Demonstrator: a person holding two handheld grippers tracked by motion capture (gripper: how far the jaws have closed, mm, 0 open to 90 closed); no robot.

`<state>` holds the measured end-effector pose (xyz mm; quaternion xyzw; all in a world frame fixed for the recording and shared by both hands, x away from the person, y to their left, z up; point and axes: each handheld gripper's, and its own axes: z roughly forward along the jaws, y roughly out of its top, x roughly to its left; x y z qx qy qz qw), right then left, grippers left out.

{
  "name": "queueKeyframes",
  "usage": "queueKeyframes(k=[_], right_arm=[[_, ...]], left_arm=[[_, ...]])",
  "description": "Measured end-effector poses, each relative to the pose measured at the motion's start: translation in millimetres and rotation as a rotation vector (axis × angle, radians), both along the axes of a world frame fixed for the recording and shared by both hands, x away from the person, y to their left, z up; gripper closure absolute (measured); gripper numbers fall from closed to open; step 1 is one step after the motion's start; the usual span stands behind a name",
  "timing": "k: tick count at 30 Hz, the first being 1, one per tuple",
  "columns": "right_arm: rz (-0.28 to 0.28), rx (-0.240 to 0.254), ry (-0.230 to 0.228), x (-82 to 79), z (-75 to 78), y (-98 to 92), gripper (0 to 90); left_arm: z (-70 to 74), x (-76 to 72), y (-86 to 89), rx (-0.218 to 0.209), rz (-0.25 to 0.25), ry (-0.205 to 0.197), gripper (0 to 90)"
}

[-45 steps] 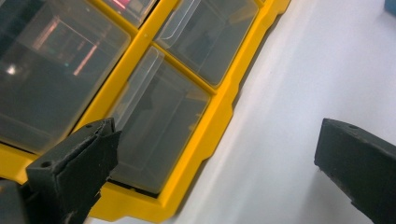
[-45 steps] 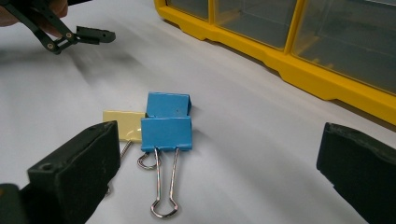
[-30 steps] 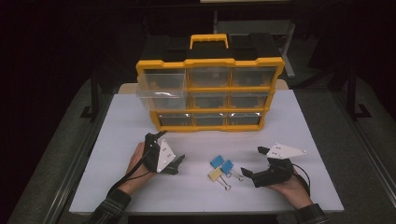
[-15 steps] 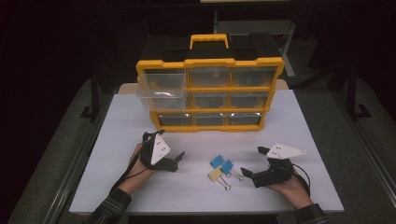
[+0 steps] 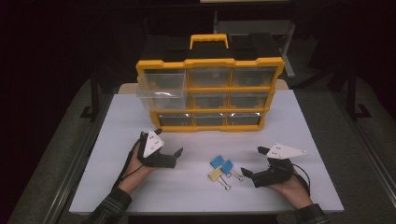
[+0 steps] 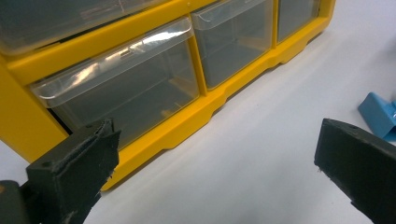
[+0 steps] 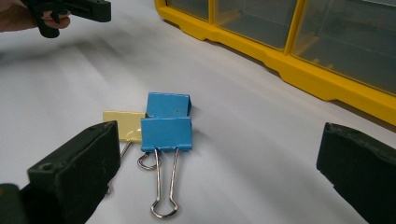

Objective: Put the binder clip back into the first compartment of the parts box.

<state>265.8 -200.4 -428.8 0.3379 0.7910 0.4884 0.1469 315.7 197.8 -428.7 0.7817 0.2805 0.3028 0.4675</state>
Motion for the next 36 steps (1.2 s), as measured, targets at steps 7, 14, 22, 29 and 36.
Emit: queueKeyframes(k=[7,14,22,29,36], right_arm=[[0.0,0.001,0.0,0.0,0.0,0.0,0.0],[0.003,-0.001,0.001,0.1,-0.1,0.1,0.0],[0.003,0.0,0.002,-0.3,0.0,0.0,0.0],[0.003,0.0,0.001,-0.3,0.0,0.1,0.0],[0.003,-0.001,0.001,-0.5,0.1,0.4,0.0]], left_arm=[[0.2,3.0,4.0,-0.067,0.016,0.027,0.0],[-0.4,3.6,7.0,-0.114,0.011,0.058,0.0],[0.5,3.0,12.2,-0.136,-0.019,0.066,0.2],[3.5,-3.1,20.4,-0.17,-0.035,0.052,0.2],[2.9,-10.0,27.0,-0.187,-0.06,0.049,0.1]])
